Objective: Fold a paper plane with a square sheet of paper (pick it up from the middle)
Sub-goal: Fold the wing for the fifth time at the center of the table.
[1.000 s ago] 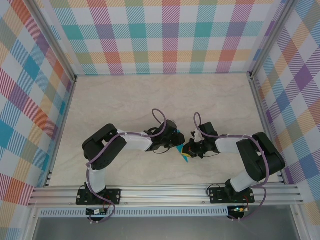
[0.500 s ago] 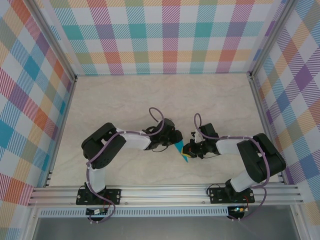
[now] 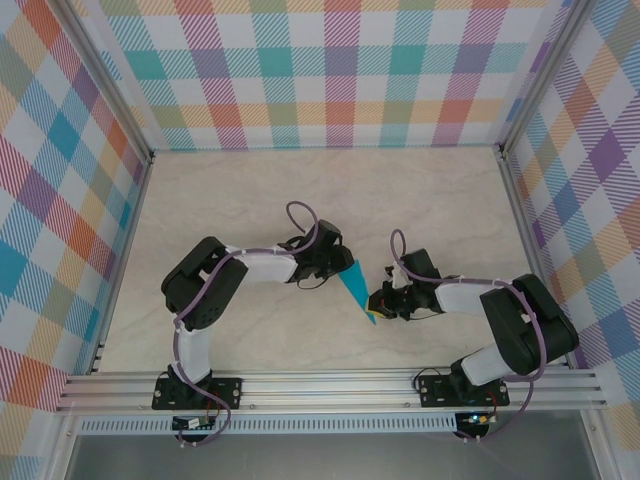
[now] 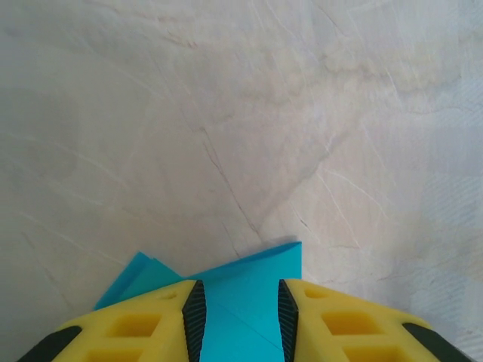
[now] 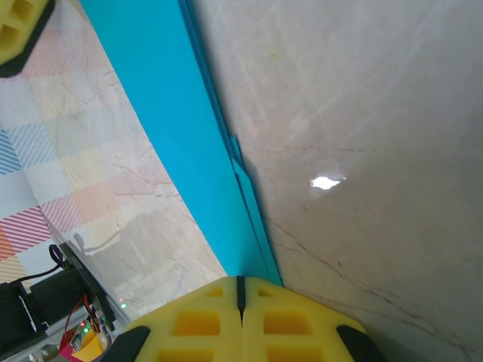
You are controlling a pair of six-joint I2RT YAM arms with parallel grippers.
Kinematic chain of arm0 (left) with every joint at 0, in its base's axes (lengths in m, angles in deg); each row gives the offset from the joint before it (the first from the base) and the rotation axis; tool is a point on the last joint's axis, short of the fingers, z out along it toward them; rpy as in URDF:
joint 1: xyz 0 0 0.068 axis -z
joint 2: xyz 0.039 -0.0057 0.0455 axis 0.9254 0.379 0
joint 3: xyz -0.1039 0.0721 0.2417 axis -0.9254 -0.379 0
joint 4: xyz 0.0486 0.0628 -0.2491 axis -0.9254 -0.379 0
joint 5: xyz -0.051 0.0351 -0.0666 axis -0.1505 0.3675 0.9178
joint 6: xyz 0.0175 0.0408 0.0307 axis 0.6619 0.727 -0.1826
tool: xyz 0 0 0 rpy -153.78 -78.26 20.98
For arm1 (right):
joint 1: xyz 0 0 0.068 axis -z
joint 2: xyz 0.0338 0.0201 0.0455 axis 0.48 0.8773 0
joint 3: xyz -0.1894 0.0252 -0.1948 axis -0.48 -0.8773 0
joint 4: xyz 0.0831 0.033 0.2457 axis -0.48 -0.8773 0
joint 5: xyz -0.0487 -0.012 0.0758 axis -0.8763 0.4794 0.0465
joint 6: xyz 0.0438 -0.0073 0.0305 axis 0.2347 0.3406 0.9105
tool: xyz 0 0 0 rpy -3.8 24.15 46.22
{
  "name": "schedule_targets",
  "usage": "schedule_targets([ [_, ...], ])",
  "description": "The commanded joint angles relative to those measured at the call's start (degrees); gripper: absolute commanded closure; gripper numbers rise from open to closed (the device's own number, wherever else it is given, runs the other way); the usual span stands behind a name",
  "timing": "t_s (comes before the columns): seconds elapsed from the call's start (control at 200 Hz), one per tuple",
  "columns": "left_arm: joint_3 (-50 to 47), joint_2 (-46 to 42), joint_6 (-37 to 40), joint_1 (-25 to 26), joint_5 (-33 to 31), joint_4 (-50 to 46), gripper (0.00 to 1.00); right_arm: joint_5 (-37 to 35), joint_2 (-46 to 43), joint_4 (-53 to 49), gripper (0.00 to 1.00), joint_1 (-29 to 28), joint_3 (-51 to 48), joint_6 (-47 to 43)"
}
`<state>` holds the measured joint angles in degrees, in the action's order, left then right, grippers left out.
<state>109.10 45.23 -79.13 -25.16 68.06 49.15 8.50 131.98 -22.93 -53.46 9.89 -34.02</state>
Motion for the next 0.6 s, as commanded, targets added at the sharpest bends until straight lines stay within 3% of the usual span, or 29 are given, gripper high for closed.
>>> schedule_targets([
  [0.0, 2.81, 0.19, 3.48, -2.83, -4.57, -7.7, 0.65, -1.01, -0.46, -6.35, 1.0, -0.2, -1.46, -0.88],
  [0.19, 6.78, -0.98, 7.36, -3.02, -4.72, -14.49, 0.65, 1.57, -0.51, -3.41, 1.0, -0.19, -1.61, 0.18],
  [0.39, 6.7, -8.96, 9.57, -1.29, -5.52, -18.1, 0.61, 3.58, -4.05, -3.44, 1.0, -0.19, 0.18, 0.52],
  [0.46, 7.52, -11.12, 9.84, 0.79, -8.97, -23.01, 0.59, 1.06, -7.69, -7.2, 1.0, -0.19, 1.38, -0.75],
  [0.595, 7.99, -13.61, 8.59, 5.98, -16.5, -28.9, 0.49, -9.97, -15.72, -17.8, 0.85, 0.35, 3.24, -3.14],
])
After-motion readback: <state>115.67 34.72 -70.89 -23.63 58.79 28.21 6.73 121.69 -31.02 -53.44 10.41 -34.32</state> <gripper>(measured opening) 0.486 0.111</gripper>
